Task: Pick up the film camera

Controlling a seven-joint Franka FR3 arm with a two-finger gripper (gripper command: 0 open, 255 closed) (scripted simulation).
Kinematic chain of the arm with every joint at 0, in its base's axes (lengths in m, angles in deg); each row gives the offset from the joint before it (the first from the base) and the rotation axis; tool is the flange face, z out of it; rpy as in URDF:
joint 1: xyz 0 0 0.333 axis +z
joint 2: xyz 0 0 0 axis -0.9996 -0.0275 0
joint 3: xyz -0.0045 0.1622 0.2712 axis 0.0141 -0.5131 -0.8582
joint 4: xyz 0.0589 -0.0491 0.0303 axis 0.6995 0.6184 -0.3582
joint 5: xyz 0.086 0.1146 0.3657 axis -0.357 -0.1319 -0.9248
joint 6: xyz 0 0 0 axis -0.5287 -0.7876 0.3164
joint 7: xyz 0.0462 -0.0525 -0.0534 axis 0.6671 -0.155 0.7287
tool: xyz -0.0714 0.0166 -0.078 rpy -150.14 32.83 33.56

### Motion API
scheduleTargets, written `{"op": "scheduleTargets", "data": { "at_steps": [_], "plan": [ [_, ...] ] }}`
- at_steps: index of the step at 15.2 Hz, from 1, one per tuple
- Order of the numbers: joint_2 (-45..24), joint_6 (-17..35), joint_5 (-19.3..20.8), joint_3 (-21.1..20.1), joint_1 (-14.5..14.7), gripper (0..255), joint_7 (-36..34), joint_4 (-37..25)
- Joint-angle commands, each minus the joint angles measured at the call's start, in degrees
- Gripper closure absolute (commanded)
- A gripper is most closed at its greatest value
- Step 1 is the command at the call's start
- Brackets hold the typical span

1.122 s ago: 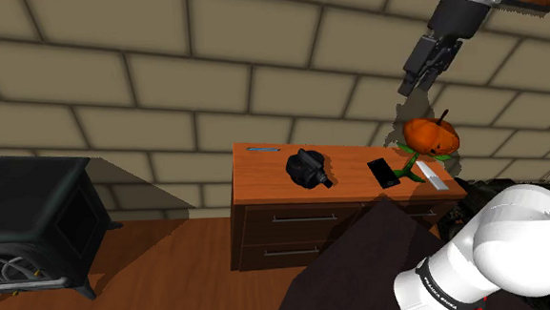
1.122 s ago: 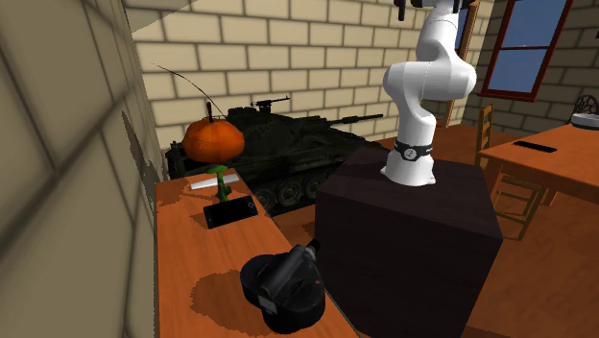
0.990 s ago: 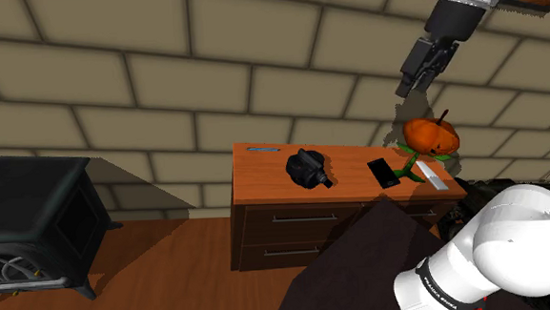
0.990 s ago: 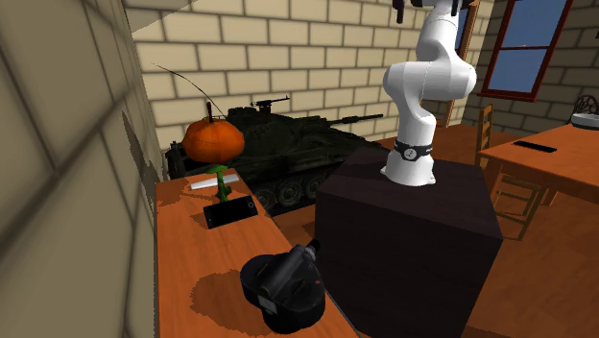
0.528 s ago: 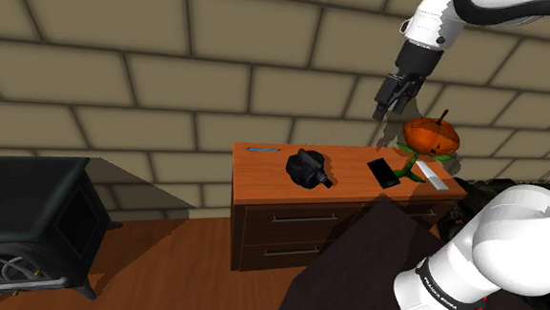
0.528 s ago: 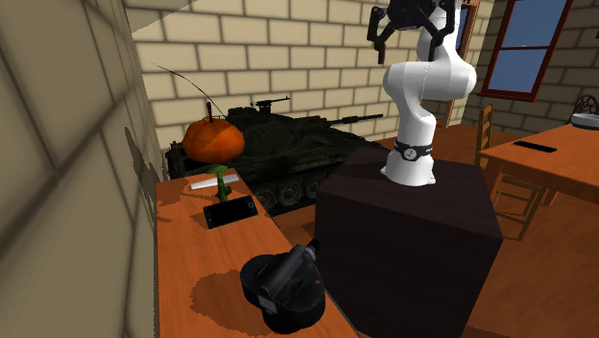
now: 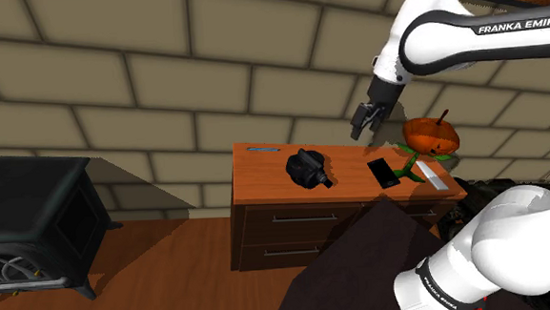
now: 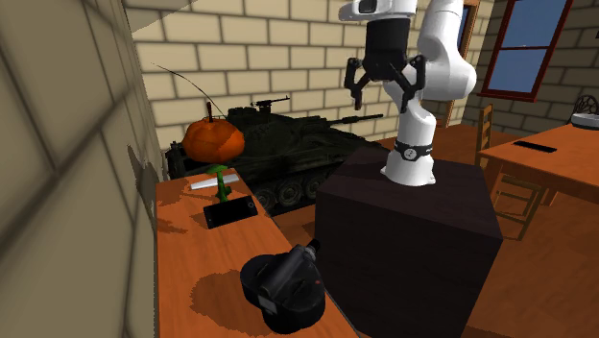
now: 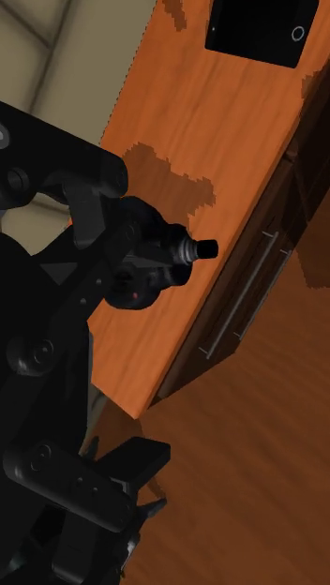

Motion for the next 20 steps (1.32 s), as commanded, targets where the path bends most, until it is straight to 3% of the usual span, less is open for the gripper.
{"op": "scheduleTargets", "data": {
  "at_steps": [1,11,20],
  "plan": [
    [-3.3,4.7,0.4,0.7,-0.2,0,0.7,1.3],
    [-24.4,25.1,-0.1,4.2,-0.5,0,4.8,1.0],
    [-46.5,39.1,-6.2,4.6,-1.9,0,11.3,-6.6]
  ]
}}
